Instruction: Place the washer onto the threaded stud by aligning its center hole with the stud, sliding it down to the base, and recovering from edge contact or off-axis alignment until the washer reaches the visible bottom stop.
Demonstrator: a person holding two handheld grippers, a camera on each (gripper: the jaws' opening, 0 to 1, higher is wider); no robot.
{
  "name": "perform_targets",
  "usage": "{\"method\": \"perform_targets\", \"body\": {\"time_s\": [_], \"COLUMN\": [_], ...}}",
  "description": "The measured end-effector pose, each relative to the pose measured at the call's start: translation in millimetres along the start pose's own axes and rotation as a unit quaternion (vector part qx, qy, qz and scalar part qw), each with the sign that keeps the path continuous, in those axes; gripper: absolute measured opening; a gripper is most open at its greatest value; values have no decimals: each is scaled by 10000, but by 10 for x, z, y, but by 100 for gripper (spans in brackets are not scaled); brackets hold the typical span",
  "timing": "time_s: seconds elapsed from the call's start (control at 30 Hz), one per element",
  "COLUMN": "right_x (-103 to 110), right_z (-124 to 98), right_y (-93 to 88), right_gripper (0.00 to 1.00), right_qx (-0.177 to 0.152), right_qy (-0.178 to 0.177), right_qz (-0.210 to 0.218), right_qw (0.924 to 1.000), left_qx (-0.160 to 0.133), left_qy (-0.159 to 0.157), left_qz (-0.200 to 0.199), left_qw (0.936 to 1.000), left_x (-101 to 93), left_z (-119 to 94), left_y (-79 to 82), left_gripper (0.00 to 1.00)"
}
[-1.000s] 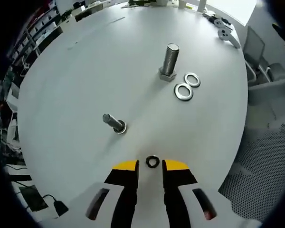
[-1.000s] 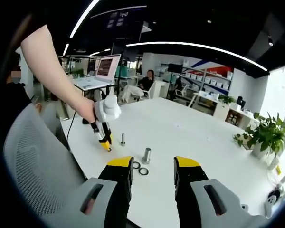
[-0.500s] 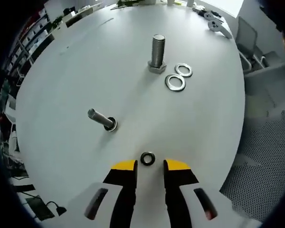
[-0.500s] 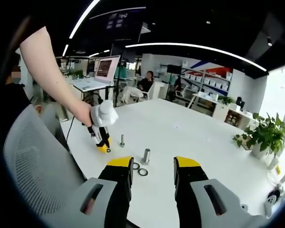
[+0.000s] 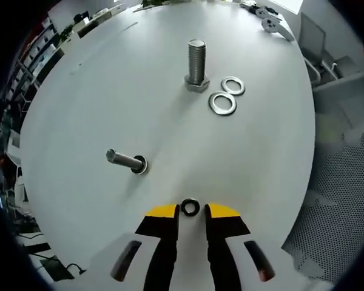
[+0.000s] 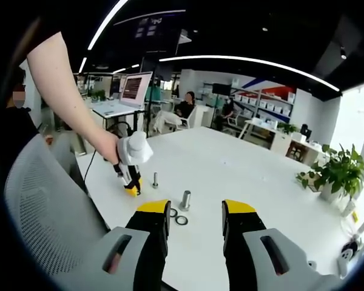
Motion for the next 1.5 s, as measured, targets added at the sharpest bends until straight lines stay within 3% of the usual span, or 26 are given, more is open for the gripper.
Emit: {"method": "perform_targets", "body": {"time_s": [0.53,1.13,1.27,1.5], "right_x": [-2,1,4,10], "right_z": [-2,0,-2,0], "right_y": [0,-6,-5,-2], "right_gripper": [36,36,36,36], "right_qx": [-2,5,5,-3], "right_qy": [3,13,14,28], "right_qz": [8,13,5,-1], "right_qw": [10000,10000,10000,10000], "left_qx": [137,31,-38,-360], "left_qy": [30,35,42,111], "left_qz": [58,-54,-136,-218], "left_qw": [9999,10000,9999,9990], "left_x": [24,58,86,106], "left_z": [2,-3,-75,-347], "left_y": [10,-30,-54,38], "left_gripper": [10,9,9,9]}}
Point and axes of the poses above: the point that each gripper's makers call its tool centre point, and the gripper's own axes: z roughly forward along the fingers, x roughly to its left, y roughly out of its top, the point moved 1 cm from there along -z, roughly backward along the fingers, and after that the axes turned 10 degrees about -z, right-handed, at the moved point
